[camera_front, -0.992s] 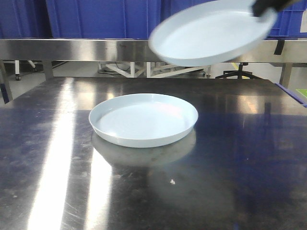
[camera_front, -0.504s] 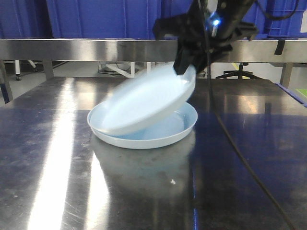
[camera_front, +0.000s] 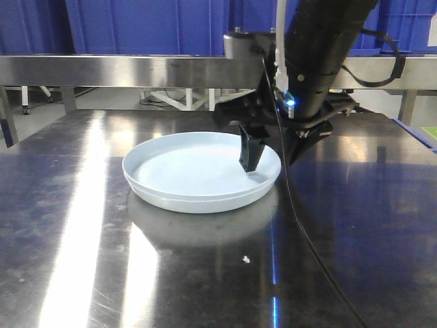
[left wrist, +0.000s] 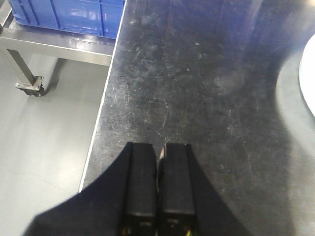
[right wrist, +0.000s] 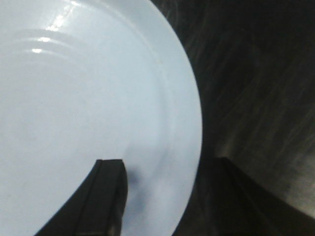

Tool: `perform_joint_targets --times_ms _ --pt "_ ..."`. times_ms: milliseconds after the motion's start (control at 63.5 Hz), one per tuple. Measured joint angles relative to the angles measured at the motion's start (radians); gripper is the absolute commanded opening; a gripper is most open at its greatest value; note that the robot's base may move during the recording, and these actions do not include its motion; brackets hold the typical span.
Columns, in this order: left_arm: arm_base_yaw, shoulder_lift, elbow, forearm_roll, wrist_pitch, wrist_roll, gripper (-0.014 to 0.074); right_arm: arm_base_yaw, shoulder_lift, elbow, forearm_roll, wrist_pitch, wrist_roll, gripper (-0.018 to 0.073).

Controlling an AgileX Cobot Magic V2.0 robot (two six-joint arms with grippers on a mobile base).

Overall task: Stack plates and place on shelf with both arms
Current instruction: 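Grip the rims of both stacked plates with the right gripper, then lift the plate stack off the table with the right gripper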

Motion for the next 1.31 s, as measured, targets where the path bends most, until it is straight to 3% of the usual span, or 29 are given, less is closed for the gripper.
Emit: perform_joint_targets --times_ms 110,173,221,331,378,567,756,992,1307 --pt "0.0 0.0 0.0 0.0 0.0 0.0 0.0086 0.0 0.011 -0.002 0.0 -0.004 0.0 0.0441" --pt "0.0 0.0 0.0 0.0 0.0 0.0 0.0086 0.0 0.012 -0.004 0.0 -0.005 0.0 0.0385" --pt "0.0 0.0 0.0 0.0 0.0 0.0 0.0086 0.0 0.012 -0.004 0.0 -0.006 0.0 0.0306" --pt "0.0 0.0 0.0 0.0 0.0 0.0 0.0086 0.0 0.014 -0.004 0.0 -0.018 0.002 0.0028" --pt "0.0 0.0 0.0 0.0 0.0 0.0 0.0086 0.0 0.009 -0.009 0.009 -0.041 0.009 0.0078" --pt "0.0 0.0 0.0 0.0 0.0 0.0 0.0086 -0.008 -0.044 -0.013 -0.013 -0.083 0.007 0.0057" --pt "0.0 0.0 0.0 0.0 0.0 0.0 0.0086 -0.074 -0.197 -0.008 -0.042 -0.091 -0.001 0.0057" --pt "0.0 0.0 0.0 0.0 0.0 0.0 0.0086 -0.205 -0.467 0.134 -0.049 -0.134 -0.001 0.0057" --pt "0.0 0.0 0.0 0.0 0.0 0.0 0.0086 -0.447 -0.874 0.515 -0.052 -0.173 -0.001 0.0057"
